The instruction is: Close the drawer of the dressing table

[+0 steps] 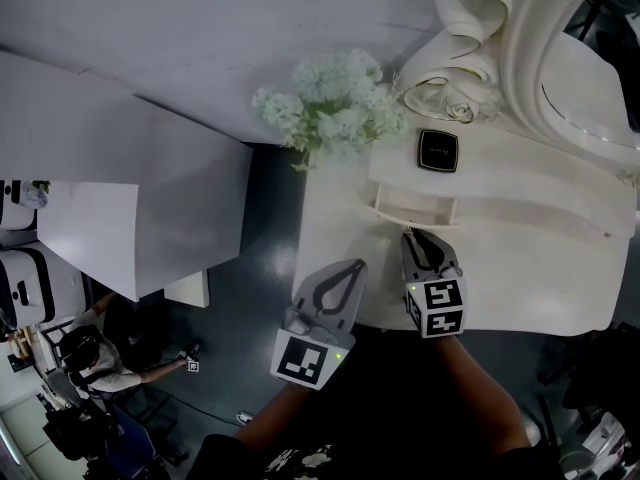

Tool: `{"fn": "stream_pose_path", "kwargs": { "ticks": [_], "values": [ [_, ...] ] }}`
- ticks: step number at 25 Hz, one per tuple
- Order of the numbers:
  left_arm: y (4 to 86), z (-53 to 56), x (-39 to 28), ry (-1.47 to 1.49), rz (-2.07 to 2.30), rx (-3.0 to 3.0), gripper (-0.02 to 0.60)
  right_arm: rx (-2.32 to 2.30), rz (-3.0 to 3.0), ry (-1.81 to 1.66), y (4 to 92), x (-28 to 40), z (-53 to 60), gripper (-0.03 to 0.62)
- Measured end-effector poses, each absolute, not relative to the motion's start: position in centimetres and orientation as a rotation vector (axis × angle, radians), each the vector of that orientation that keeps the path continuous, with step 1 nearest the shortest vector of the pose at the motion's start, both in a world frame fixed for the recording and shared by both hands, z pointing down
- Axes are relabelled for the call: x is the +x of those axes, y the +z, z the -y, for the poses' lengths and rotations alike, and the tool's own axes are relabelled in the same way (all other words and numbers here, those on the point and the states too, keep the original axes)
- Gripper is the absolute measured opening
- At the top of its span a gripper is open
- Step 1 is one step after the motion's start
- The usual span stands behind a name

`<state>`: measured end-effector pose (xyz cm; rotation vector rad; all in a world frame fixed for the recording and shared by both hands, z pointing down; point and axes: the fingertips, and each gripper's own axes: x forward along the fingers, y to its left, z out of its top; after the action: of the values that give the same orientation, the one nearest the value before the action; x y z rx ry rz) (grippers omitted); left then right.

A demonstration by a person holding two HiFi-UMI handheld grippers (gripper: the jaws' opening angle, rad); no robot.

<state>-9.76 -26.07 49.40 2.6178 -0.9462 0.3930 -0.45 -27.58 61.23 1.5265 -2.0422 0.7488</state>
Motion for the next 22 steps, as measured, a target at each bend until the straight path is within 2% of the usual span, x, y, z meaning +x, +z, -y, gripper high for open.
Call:
{"fn": "stream_pose_path", "kwargs": {
  "ticks": [22],
  "values": [
    [50.2, 26.2, -9.7, 0.405, 0.935, 2.592, 0.005, 1.553, 2.054, 0.689, 61.2, 1.1, 31.5, 0.055]
  ]
}}
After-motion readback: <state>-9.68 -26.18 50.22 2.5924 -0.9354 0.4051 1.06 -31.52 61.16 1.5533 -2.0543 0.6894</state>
